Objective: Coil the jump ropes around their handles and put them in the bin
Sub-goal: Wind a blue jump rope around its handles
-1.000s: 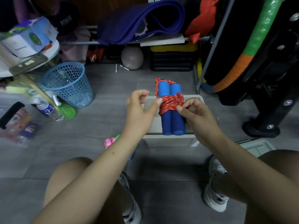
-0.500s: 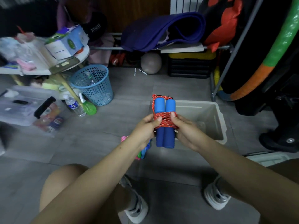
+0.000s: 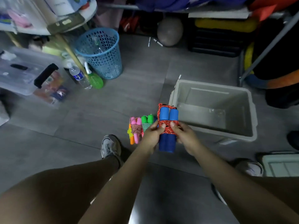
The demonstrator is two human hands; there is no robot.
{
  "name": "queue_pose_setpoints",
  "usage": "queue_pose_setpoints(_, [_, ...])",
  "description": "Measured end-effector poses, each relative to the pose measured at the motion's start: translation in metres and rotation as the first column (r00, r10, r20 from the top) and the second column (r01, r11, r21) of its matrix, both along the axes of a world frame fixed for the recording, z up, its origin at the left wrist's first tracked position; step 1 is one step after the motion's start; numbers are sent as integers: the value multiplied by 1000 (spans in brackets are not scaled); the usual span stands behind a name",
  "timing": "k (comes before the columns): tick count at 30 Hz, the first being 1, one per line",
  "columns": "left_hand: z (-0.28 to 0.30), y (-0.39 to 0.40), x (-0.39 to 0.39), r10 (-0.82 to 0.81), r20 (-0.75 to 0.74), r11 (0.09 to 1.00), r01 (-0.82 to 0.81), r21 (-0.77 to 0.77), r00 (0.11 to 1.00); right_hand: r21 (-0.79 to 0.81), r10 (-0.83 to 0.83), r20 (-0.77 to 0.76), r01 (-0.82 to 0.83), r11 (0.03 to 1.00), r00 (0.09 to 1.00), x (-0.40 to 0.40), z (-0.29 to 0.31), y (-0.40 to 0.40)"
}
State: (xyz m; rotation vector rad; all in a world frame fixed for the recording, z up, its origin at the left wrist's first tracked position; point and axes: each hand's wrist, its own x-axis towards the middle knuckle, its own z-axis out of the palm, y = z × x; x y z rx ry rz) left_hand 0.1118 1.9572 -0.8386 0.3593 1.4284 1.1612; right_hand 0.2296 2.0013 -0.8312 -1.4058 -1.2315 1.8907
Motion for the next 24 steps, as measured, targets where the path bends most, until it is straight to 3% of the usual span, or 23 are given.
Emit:
queue_pose_setpoints(5, [-67,-9,-27,111,-12,984,-112,-142,994,-94,-8,70,15,995,997,-19,-65,-7])
queue_pose_setpoints(9, [-108,-10,-48,231,-140,935,-260,-243,963,-168,109,117,-88,982,987,-22,-114,-16])
queue_pose_setpoints(16, [-161,-12,-52,116,-448,943,-241,-230,886,-376,-38,39,49,925,999,-7,-165,-29])
queue_pose_setpoints(21, [-186,2,-48,156,-444,932,-280,-230,882,-369,-46,16,49,928,999,-15,-181,-22])
queue_pose_setpoints(24, [-200,15,-49,222,-357,930,-307,-202,908,-360,-60,8,59,931,998,-25,-188,-15])
